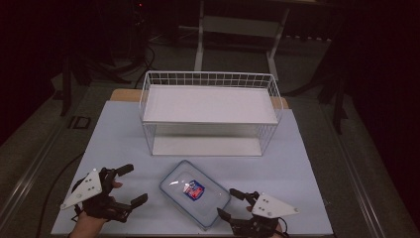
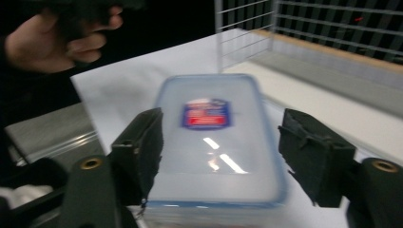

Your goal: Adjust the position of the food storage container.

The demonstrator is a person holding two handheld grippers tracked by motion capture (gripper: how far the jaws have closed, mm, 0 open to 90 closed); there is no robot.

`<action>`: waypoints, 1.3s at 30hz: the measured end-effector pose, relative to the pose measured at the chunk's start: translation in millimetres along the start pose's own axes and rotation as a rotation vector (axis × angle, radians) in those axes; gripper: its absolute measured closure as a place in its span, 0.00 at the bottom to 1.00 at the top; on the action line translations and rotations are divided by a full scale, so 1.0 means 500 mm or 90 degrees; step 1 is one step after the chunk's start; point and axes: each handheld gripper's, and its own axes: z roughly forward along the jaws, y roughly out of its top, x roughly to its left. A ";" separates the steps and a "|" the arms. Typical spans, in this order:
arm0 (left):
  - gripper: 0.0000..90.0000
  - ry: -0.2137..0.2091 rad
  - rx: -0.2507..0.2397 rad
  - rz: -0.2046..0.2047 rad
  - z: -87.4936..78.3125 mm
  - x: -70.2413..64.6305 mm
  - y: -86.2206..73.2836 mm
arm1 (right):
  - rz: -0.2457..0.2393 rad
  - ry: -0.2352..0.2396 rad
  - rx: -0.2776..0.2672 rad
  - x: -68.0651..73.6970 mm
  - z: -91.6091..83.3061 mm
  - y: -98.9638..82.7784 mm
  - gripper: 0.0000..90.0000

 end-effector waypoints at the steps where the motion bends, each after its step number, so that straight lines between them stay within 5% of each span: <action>1: 0.02 0.001 -0.001 0.001 0.000 0.001 0.000 | -0.001 0.011 0.003 0.007 0.006 0.000 0.43; 7: 0.02 0.005 -0.003 0.003 -0.002 0.002 0.000 | -0.009 0.066 0.022 0.049 0.038 -0.004 0.64; 10: 0.02 0.005 -0.004 0.003 -0.002 0.003 0.000 | -0.012 0.074 0.029 0.054 0.043 -0.005 0.65; 11: 0.02 0.005 -0.002 0.003 -0.002 0.004 -0.001 | -0.017 0.100 0.049 0.068 0.054 -0.010 0.70; 19: 0.02 0.003 -0.004 0.001 -0.003 0.005 -0.001 | -0.040 0.162 0.105 0.101 0.080 -0.027 0.91; 23: 0.02 0.002 -0.003 0.001 -0.003 0.005 -0.001 | -0.052 0.165 0.125 0.107 0.086 -0.032 1.00; 39: 0.02 0.003 -0.004 0.002 -0.005 0.005 -0.001 | -0.044 0.130 0.179 0.094 0.092 -0.041 1.00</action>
